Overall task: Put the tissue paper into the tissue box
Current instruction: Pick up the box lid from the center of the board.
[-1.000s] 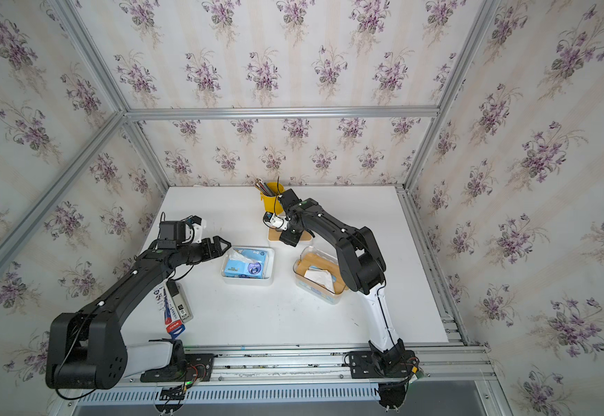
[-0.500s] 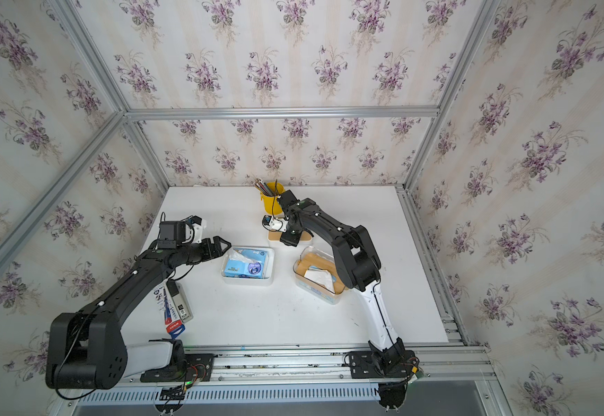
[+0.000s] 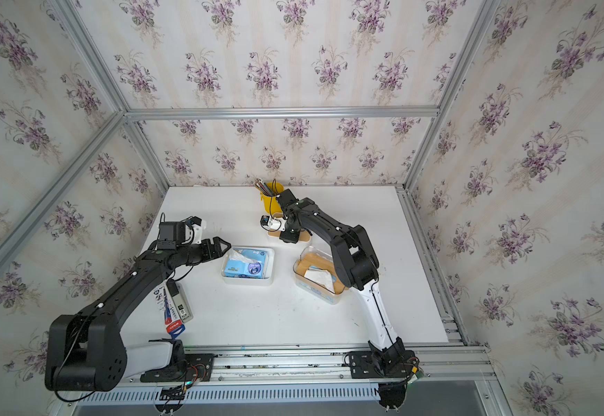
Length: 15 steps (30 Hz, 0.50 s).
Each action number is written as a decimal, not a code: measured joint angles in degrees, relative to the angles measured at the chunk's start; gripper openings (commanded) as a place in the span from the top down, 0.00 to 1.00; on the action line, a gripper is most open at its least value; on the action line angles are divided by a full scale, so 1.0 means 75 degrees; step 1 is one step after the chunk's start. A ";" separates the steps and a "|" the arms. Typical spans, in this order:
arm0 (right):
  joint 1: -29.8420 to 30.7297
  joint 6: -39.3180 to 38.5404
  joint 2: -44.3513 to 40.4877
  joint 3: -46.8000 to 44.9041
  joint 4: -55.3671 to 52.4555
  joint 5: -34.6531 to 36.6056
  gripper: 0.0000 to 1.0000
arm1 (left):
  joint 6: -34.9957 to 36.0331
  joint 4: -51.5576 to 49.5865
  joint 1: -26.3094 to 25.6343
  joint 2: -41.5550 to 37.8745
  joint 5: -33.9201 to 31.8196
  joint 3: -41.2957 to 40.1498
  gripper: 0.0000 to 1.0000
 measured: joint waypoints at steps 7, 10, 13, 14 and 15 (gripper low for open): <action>0.0064 0.0152 -0.0933 0.0035 0.0137 -0.0367 0.78 | -0.0099 -0.0047 0.0055 -0.0326 -0.0114 0.0003 0.06; 0.0227 0.0437 -0.1265 0.0079 0.0184 -0.0460 0.79 | -0.0160 -0.0085 0.0117 -0.0600 -0.0283 0.0006 0.04; 0.0440 0.0746 -0.1510 0.0201 0.0149 -0.0504 0.79 | -0.0239 -0.0096 0.0248 -0.0912 -0.0539 0.0006 0.00; 0.0525 0.0886 -0.1623 0.0227 0.0140 -0.0542 0.79 | -0.0297 -0.0099 0.0323 -0.1008 -0.0659 0.0006 0.01; 0.0586 0.0991 -0.1711 0.0242 0.0131 -0.0592 0.79 | -0.0358 -0.0096 0.0393 -0.1090 -0.0723 0.0006 0.01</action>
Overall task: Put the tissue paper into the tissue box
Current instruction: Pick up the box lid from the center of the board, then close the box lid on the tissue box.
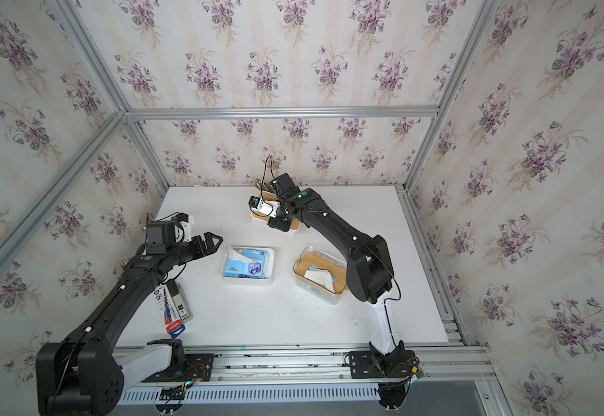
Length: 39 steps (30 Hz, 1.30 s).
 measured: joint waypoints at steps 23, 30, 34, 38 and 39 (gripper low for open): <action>0.2060 0.2229 -0.0157 0.1134 -0.1052 0.0137 0.80 | -0.0670 0.0662 0.1169 -0.0991 -0.1475 -0.0347 0.01; 0.2279 0.2530 0.0131 0.1457 -0.1378 0.0166 0.79 | -0.0670 0.0720 0.1221 -0.1020 -0.1507 -0.0446 0.01; 0.2369 0.2734 0.0382 0.1751 -0.1609 0.0160 0.80 | -0.0629 0.0755 0.1271 -0.1011 -0.1381 -0.0452 0.01; 0.2428 0.2975 0.0717 0.2261 -0.1836 0.0157 0.80 | -0.0574 0.0772 0.1291 -0.0965 -0.1218 -0.0452 0.01; 0.2433 0.3066 0.0790 0.2346 -0.1888 0.0160 0.80 | -0.0571 0.0793 0.1291 -0.0950 -0.1195 -0.0452 0.01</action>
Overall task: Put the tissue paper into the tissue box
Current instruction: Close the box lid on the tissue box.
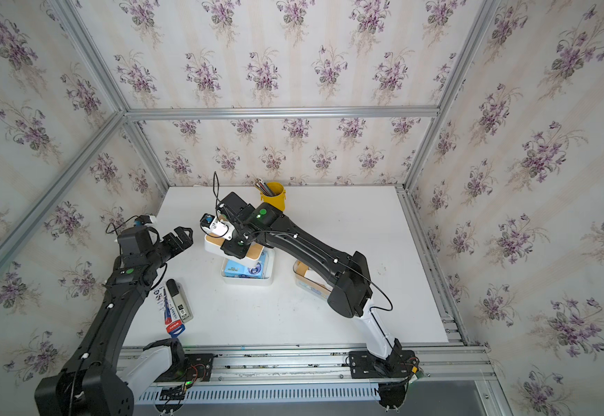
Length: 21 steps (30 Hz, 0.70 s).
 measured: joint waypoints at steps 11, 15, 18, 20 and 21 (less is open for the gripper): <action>0.0026 0.0195 0.0562 0.0143 -0.0484 0.0321 0.80 | 0.0082 0.0134 0.0108 0.0184 0.0137 0.0000 0.01; 0.0038 0.0140 0.0775 0.0189 -0.0618 0.0391 0.80 | 0.0082 0.0134 0.0134 0.0216 0.0163 0.0000 0.01; 0.0038 -0.0017 0.0915 0.0227 -0.0647 0.0402 0.81 | 0.0108 0.0134 0.0137 0.0216 0.0210 0.0000 0.01; 0.0041 -0.0085 0.1014 0.0271 -0.0682 0.0431 0.81 | 0.0111 0.0134 0.0137 0.0216 0.0254 0.0000 0.01; 0.0041 -0.0128 0.1075 0.0321 -0.0702 0.0434 0.81 | 0.0117 0.0134 0.0137 0.0216 0.0265 0.0000 0.01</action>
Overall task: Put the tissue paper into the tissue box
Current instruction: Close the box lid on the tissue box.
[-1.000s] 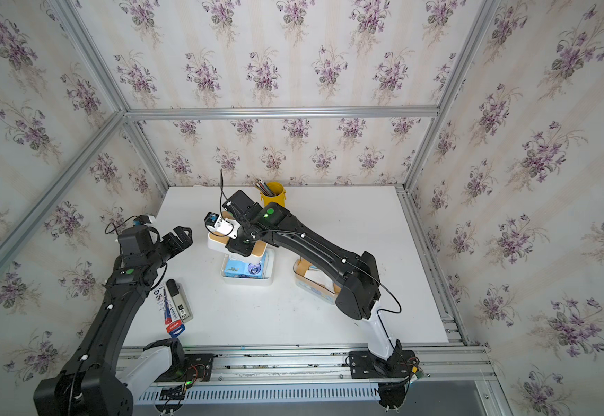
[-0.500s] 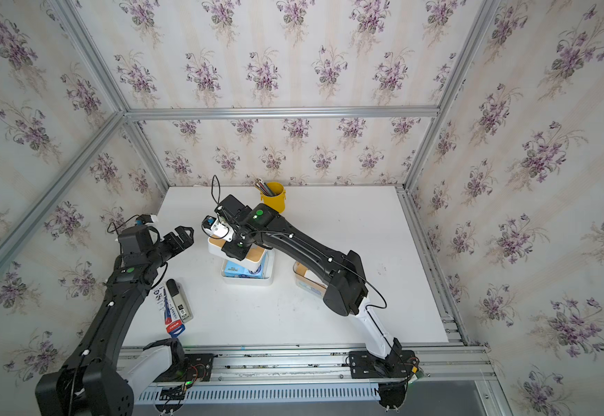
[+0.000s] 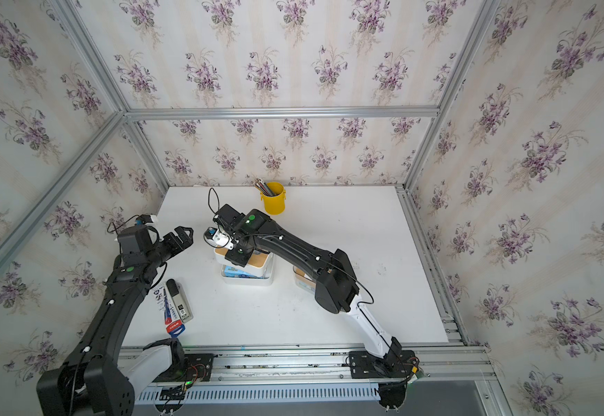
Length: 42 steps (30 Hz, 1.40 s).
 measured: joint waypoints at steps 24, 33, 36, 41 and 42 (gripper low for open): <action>0.0003 -0.0778 0.0417 0.0265 -0.0335 0.0050 0.84 | 0.0023 0.0020 0.0006 0.0073 0.0224 0.0000 0.01; 0.0003 -0.1081 0.0417 0.0157 -0.0347 0.0017 0.86 | 0.0023 0.0020 0.0012 0.0073 0.0256 0.0000 0.01; 0.0003 -0.1241 0.0417 0.0102 -0.0350 0.0047 0.87 | 0.0023 0.0020 0.0012 0.0073 0.0262 0.0000 0.01; 0.0003 -0.1463 0.0417 0.0064 -0.0341 0.0052 0.87 | 0.0023 0.0020 0.0012 0.0076 0.0271 0.0000 0.01; 0.0003 -0.1483 0.0417 0.0047 -0.0323 0.0061 0.87 | 0.0023 0.0023 0.0012 0.0082 0.0271 0.0000 0.01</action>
